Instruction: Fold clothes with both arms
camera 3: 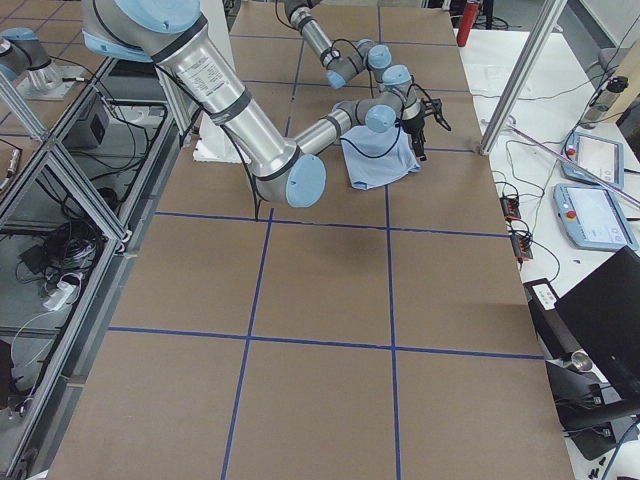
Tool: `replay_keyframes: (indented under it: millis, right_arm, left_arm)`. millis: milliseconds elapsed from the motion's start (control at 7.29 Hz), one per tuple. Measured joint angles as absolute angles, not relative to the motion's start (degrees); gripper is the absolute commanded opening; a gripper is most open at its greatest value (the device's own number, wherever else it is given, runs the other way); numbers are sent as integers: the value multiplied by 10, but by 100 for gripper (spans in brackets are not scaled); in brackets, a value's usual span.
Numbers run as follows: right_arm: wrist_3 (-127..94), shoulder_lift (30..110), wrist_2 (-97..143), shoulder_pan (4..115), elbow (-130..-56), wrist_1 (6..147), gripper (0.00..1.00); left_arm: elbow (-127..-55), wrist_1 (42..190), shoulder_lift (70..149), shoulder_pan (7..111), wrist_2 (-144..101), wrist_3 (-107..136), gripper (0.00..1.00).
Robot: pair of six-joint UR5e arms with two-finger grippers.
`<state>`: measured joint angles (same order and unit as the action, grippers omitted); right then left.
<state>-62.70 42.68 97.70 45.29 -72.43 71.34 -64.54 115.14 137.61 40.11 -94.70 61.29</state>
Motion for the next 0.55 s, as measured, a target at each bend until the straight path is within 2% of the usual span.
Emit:
replay_keyframes:
  millis: [137, 274, 549]
  right_arm:
    - [-601, 431, 1021, 476, -729, 732, 100]
    - [-540, 447, 1067, 513, -752, 769, 100]
    - [-360, 530, 1156, 612, -848, 862, 100]
  left_arm:
    - [-670, 1139, 1372, 418, -958, 587, 100]
    - [-726, 1112, 1352, 443, -984, 546, 100]
    - [-888, 1041, 1268, 498, -1036, 447, 100]
